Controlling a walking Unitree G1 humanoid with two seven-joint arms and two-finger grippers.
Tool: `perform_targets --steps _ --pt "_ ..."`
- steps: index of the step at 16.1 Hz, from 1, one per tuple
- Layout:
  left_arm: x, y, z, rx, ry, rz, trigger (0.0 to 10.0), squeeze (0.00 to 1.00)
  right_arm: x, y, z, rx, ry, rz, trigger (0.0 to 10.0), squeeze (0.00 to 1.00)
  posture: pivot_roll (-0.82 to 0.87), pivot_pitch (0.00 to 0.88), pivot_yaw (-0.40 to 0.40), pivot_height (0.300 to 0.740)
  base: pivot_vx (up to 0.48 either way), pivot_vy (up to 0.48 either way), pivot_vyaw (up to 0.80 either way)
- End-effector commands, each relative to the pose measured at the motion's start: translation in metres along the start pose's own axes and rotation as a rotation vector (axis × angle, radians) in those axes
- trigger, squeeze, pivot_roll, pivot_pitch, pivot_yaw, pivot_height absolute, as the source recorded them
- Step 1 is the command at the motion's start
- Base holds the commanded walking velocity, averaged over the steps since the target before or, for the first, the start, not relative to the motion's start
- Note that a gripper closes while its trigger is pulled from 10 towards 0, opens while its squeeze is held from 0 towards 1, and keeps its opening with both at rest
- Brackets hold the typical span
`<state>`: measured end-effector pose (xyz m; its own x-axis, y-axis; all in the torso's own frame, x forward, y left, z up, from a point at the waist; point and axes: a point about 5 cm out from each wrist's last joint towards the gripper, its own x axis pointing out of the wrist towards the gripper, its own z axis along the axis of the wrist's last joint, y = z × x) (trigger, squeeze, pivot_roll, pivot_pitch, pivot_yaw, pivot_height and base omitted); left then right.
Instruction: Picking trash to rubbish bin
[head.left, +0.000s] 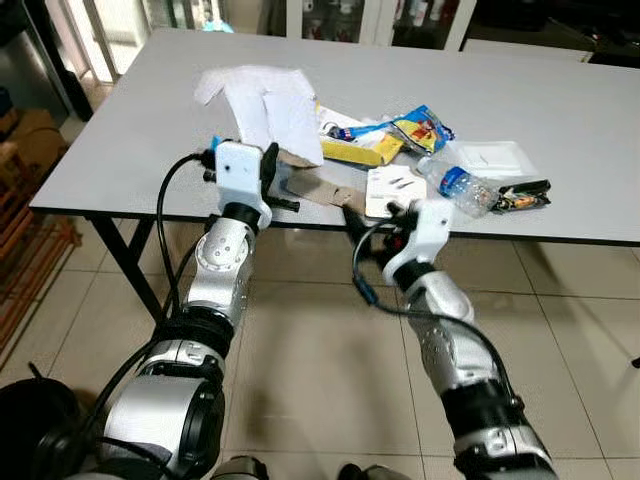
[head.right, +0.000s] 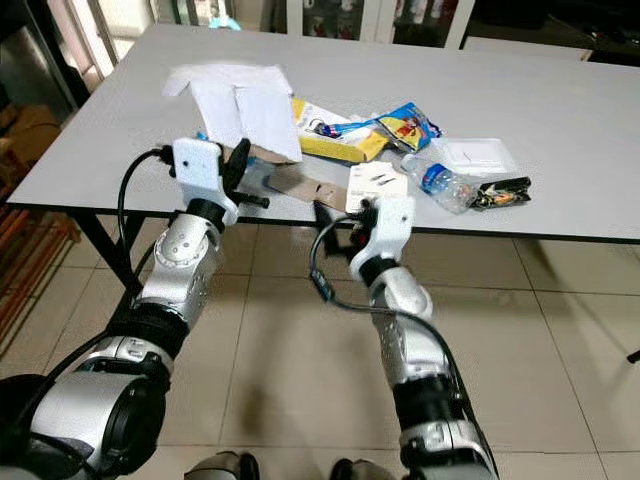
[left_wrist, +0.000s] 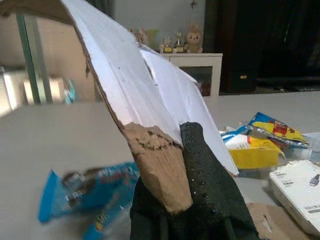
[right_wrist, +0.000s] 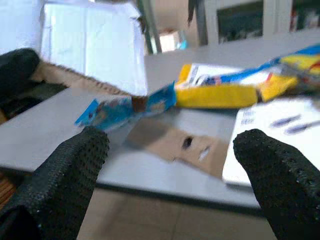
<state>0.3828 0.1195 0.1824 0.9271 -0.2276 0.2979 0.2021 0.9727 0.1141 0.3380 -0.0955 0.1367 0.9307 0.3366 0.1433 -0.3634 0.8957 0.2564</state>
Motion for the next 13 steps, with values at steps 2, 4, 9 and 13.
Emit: perform_targets --steps 2,4,9,13 --pt "-0.003 0.002 0.005 0.046 -0.03 0.006 10.0 0.0 0.003 -0.008 0.006 -0.032 -0.033 -0.052 10.0 0.0 -0.08 0.019 -0.039 0.74 0.0 0.0 0.0" --pt "-0.007 0.006 0.006 0.103 -0.029 0.018 10.0 0.0 0.003 -0.022 0.02 -0.066 -0.1 -0.156 10.0 0.0 -0.08 0.016 -0.038 0.74 0.0 0.0 0.0" --pt "-0.023 0.005 -0.006 0.14 0.008 0.024 10.0 0.0 -0.005 -0.055 0.046 -0.249 -0.169 -0.295 10.0 0.0 -0.07 0.02 -0.052 0.74 0.0 0.0 0.0" --pt "-0.033 0.01 -0.011 0.158 0.041 0.044 10.0 0.0 -0.023 -0.098 0.049 -0.265 -0.157 -0.512 10.0 0.0 -0.07 0.019 -0.051 0.74 0.0 0.0 0.0"
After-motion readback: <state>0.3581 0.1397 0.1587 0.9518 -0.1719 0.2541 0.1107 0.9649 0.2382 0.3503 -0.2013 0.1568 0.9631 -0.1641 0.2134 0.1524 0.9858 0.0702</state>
